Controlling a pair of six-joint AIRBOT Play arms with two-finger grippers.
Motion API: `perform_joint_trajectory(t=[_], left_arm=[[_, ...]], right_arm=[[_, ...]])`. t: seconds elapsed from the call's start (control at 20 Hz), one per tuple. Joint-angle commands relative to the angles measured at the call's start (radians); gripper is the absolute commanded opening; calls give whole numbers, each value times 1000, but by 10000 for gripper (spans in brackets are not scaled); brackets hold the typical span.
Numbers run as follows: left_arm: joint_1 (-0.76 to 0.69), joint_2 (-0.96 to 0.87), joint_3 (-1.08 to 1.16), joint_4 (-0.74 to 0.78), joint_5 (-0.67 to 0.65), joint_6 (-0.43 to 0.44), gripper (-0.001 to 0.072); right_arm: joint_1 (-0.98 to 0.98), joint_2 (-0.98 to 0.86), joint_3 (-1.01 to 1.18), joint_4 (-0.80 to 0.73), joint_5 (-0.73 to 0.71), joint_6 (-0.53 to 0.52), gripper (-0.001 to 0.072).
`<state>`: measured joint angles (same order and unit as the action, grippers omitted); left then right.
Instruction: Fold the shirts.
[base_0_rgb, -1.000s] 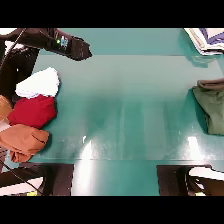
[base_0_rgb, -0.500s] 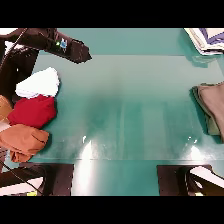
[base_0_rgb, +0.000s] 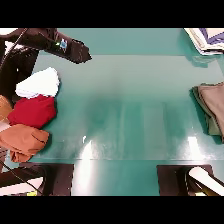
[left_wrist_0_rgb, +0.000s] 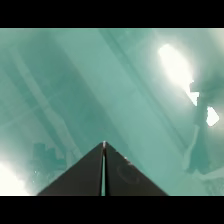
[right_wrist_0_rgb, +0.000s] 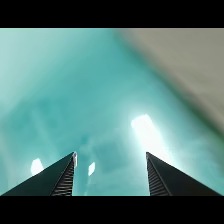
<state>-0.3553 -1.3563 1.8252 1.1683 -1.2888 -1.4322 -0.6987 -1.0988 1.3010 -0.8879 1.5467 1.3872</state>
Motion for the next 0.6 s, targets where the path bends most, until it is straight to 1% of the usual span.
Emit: perform_joint_trajectory(t=[0.0, 0.15, 0.2, 0.25, 0.4, 0.55], left_arm=[[0, 0, 0, -1, 23, -1, 27], [0, 0, 0, -1, 29, -1, 27], [0, 0, 0, -1, 29, -1, 27], [0, 0, 0, -1, 29, -1, 27], [0, 0, 0, -1, 30, -1, 28], [0, 0, 0, -1, 30, -1, 27]], right_arm=[[303, 1, -2, 76, -35, 2, 487], [544, 1, -2, 74, -108, 0, 209], [603, 1, -2, 74, -134, -1, 69], [651, 1, -2, 74, -151, -5, 18], [743, 1, -2, 74, -184, -27, 18], [761, 1, -2, 74, -175, -27, 18]])
